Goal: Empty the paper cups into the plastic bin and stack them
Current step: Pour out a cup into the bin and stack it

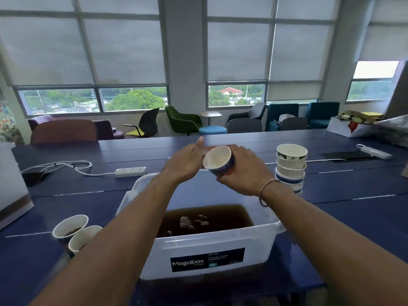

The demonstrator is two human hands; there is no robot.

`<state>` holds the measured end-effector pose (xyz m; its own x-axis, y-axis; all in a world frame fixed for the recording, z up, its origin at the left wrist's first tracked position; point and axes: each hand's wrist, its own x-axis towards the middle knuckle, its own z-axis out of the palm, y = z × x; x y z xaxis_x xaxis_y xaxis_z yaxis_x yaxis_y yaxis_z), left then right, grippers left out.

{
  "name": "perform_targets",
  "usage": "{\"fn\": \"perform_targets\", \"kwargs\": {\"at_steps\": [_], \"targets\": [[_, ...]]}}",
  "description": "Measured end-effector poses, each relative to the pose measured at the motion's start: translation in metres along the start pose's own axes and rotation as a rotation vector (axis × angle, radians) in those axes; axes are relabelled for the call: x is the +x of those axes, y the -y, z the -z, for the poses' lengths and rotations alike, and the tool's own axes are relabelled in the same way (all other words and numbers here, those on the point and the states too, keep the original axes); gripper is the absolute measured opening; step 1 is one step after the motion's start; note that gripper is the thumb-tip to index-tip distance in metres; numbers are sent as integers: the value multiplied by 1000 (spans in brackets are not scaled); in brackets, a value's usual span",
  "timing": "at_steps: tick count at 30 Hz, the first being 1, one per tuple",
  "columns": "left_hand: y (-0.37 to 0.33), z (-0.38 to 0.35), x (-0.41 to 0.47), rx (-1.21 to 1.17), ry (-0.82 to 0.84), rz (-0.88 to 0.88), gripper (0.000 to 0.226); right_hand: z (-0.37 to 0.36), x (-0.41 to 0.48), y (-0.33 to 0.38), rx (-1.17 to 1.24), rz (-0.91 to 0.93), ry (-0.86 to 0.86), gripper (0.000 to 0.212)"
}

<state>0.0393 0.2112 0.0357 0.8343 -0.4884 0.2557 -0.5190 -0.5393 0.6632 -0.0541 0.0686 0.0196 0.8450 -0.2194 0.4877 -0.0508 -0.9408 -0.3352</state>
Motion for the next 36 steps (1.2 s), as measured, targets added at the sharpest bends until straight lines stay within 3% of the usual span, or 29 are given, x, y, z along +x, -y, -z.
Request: {"fn": "perform_targets", "kwargs": {"at_steps": [3, 8, 14, 19, 22, 24, 27, 30, 36], "targets": [[-35, -8, 12, -297, 26, -40, 60, 27, 7, -9, 119, -75, -30, 70], [-91, -27, 25, -555, -7, -88, 57, 71, 13, -32, 160, -128, -170, 76], [-139, -47, 30, -571, -12, -197, 30, 126, 18, -57, 184, -190, -288, 80], [-159, -68, 27, -583, 44, -220, 54, 139, 16, -72, 169, -244, -269, 85], [-163, -76, 24, -588, 83, -239, 58, 135, 12, -82, 170, -277, -281, 82], [-162, -80, 23, -538, 139, -243, 59, 128, 8, -89, 177, -320, -200, 81], [-151, -88, 24, -403, 232, -138, 70, 116, 4, -101, 152, -423, -34, 98], [-140, -85, 24, -373, 225, -87, 73, 114, 5, -104, 114, -457, -69, 109], [-128, -66, 20, -346, 290, -106, 64, 112, 15, -86, -21, -391, -130, 71]]}}
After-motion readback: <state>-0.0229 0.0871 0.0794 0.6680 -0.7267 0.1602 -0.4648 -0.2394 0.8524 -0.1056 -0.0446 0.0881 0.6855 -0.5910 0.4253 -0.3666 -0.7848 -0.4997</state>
